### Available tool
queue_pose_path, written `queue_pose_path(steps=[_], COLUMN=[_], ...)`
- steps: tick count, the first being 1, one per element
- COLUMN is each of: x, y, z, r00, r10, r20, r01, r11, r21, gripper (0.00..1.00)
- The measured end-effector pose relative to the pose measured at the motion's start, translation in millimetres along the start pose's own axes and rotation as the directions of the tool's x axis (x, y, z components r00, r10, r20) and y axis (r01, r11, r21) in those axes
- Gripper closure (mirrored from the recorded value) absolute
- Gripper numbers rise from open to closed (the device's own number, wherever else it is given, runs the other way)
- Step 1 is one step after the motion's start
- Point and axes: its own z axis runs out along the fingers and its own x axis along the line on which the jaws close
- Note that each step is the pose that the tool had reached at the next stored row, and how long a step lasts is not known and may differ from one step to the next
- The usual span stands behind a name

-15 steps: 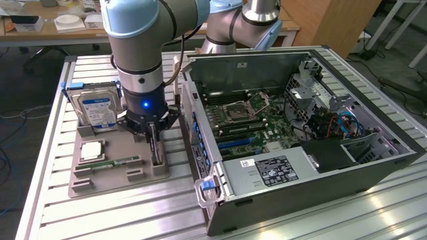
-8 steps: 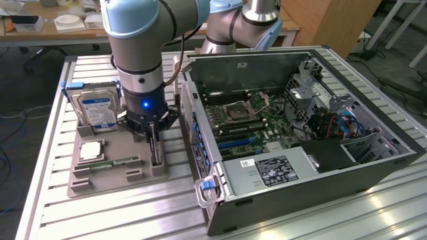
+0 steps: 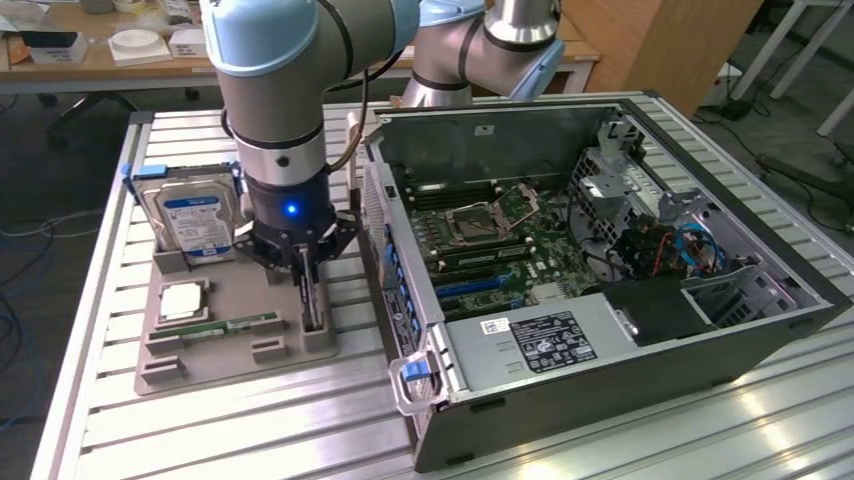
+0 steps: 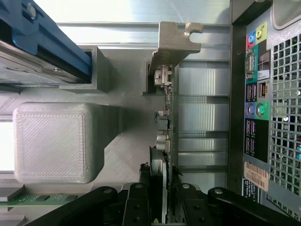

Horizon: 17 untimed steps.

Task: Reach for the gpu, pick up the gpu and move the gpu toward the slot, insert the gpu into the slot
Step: 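Pick up the gpu and move the gpu toward the slot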

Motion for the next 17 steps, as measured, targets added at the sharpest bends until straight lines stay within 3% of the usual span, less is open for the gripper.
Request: queue_pose_path(steps=[4,17], x=[4.4,4.6], y=[-0.2,-0.1], z=[1.1,2.2], r00=[0.9999,0.9991], r10=[-0.012,-0.043], r20=[-0.0012,-0.0019], r01=[0.012,0.043], r11=[0.9999,0.9991], r21=[-0.0027,-0.0052], gripper=[0.73,0.73])
